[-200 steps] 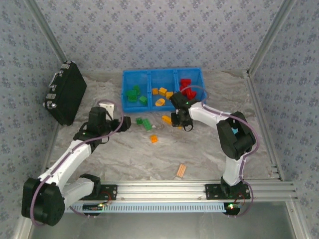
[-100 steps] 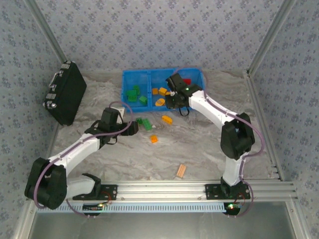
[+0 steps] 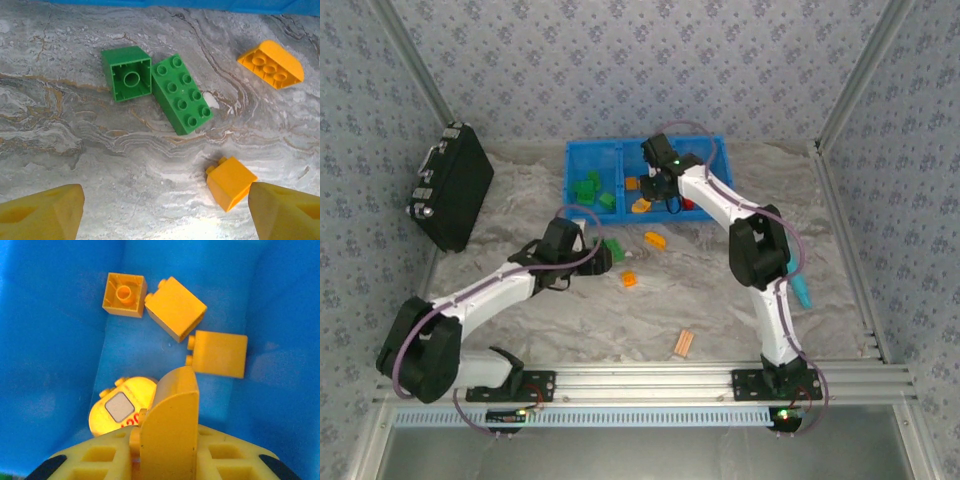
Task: Sort the legos into containers by color
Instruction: Place the lego in the container.
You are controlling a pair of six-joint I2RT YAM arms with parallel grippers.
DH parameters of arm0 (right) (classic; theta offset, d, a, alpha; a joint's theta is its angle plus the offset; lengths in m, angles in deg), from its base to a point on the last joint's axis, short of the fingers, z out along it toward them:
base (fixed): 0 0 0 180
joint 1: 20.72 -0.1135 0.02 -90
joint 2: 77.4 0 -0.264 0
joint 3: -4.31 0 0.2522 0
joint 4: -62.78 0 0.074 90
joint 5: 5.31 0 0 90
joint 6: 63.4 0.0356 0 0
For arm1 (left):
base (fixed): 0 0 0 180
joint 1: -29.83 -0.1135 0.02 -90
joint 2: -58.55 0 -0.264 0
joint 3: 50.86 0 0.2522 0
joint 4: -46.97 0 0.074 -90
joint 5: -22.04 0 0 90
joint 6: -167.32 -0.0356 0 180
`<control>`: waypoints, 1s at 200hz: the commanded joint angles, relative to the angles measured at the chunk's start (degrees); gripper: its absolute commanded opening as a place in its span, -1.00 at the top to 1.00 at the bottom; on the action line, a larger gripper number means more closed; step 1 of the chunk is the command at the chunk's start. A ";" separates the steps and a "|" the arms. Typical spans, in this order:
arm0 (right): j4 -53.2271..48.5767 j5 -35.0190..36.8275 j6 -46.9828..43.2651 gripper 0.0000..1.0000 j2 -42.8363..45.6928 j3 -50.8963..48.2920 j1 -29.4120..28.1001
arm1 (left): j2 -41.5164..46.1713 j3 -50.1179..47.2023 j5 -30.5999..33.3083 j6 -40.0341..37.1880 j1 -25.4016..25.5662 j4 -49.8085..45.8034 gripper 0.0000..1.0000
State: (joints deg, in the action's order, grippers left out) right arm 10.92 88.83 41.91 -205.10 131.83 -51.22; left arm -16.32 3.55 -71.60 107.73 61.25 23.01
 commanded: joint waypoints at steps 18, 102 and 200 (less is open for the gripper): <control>-1.39 1.72 -2.98 0.40 -3.89 4.69 -0.61 | -4.70 5.24 2.23 4.83 1.47 -4.05 -0.68; -0.18 2.71 -4.85 0.20 -2.14 0.82 -1.14 | -17.04 15.52 6.96 10.41 4.21 -9.12 -0.62; 8.78 -0.72 -4.90 -0.03 11.67 -13.68 -0.98 | -28.71 24.51 7.62 12.50 5.52 -11.16 -0.59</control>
State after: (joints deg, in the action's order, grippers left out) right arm 16.29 89.68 37.52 -200.07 121.31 -52.57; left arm -42.35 25.36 -64.41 118.86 66.01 14.69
